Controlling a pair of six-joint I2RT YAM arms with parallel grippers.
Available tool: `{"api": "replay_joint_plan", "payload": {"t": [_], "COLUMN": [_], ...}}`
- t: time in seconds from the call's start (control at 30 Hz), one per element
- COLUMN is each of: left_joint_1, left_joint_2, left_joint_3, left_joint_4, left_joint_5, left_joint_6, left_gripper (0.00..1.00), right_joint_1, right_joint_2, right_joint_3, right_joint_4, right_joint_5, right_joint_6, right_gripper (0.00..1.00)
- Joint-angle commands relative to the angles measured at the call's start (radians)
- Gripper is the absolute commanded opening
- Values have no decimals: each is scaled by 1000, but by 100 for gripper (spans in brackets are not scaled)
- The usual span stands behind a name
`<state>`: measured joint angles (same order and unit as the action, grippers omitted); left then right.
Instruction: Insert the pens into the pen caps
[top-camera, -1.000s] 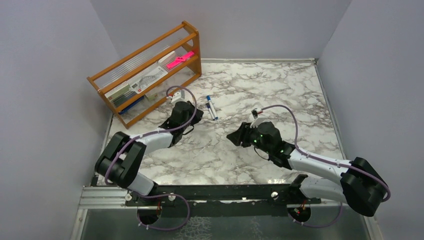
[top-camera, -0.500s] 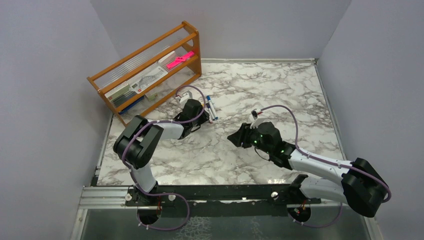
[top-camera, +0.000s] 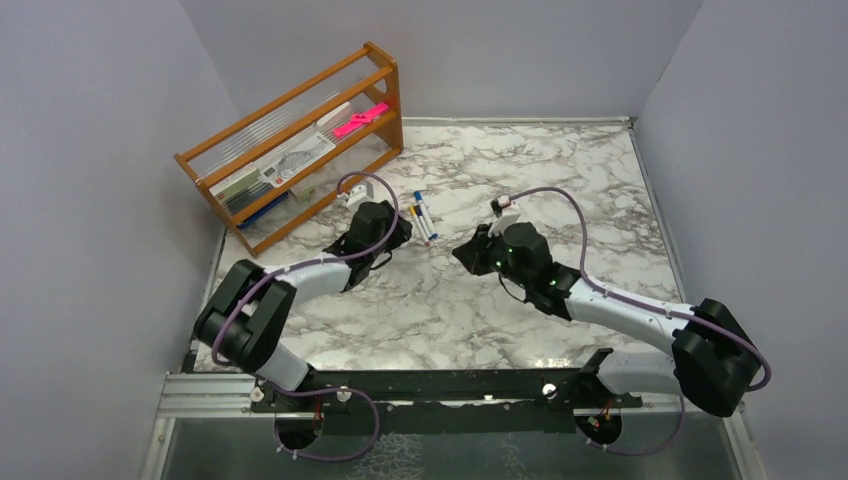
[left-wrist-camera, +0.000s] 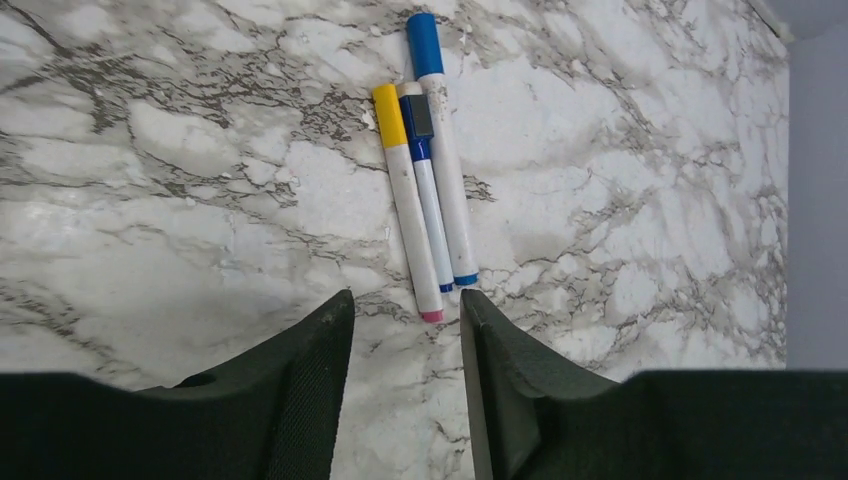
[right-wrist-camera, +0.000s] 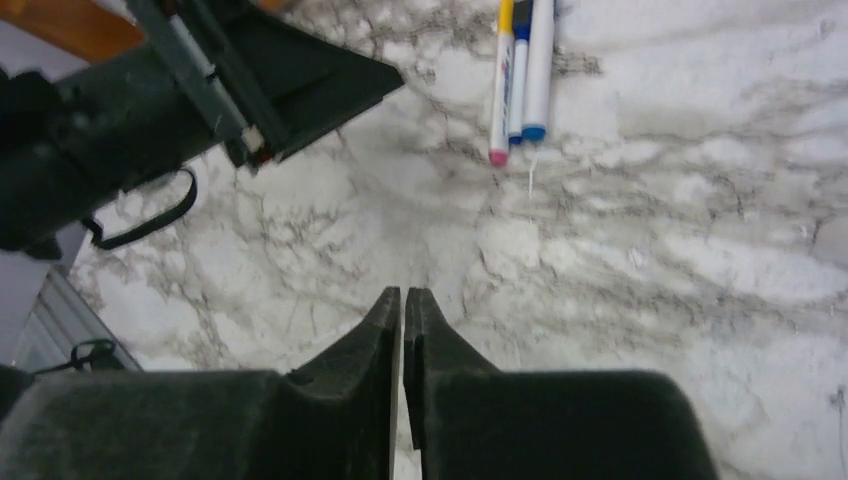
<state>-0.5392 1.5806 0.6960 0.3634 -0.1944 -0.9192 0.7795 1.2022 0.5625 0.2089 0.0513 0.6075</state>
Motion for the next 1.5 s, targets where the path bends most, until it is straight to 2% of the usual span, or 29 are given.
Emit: {"api": "replay_joint_plan", "payload": {"t": [0.0, 0.07, 0.13, 0.17, 0.27, 0.3, 0.33, 0.37, 0.43, 0.5, 0.57, 0.6, 0.7, 0.9, 1.17, 1.3, 1.47], "left_joint_1": [-6, -6, -5, -6, -6, -5, -5, -5, -6, -6, -4, -5, -4, -4, -4, -4, -4], "left_joint_2": [-179, -259, -336, -374, -483, -521, -558, -595, -675, -758, -820, -840, -864, -879, -913, -916, -862], "left_joint_3": [-78, -103, -122, -128, -149, -155, -161, -169, -198, -215, -215, -211, -197, -215, -226, -228, -173], "left_joint_4": [-21, -56, -102, -127, -193, -219, -239, -254, -271, -287, -320, -341, -391, -422, -433, -435, -471], "left_joint_5": [-57, -68, -71, -71, -49, -37, -24, -9, -3, -10, -19, -26, -30, -25, -37, -39, -59], "left_joint_6": [80, 113, 151, 169, 233, 248, 264, 284, 293, 301, 313, 317, 322, 314, 290, 294, 367], "left_gripper": [39, 27, 12, 1, 0, 0, 6, 18, 45, 70, 83, 85, 87, 88, 88, 84, 83], "right_joint_1": [-5, -10, -12, -13, -13, -13, -13, -13, -13, -13, -13, -13, -13, -13, -14, -13, -13], "right_joint_2": [91, 156, 226, 269, 329, 339, 347, 353, 360, 377, 401, 412, 428, 374, 327, 291, 238], "right_joint_3": [118, 169, 223, 249, 282, 283, 282, 282, 287, 322, 392, 423, 475, 391, 363, 337, 301], "right_joint_4": [8, 10, -8, -18, -15, -3, 12, 25, 40, 15, -71, -112, -201, -87, -115, -117, -123], "right_joint_5": [60, 46, 24, 11, -25, -35, -47, -53, -67, -57, -39, -38, -53, -115, -75, -60, -49], "right_joint_6": [-114, -146, -167, -175, -175, -177, -182, -193, -216, -221, -223, -222, -234, -224, -209, -211, -236], "right_gripper": [1, 1, 1, 1, 1, 6, 18, 35, 53, 60, 63, 63, 63, 62, 62, 62, 59]}}
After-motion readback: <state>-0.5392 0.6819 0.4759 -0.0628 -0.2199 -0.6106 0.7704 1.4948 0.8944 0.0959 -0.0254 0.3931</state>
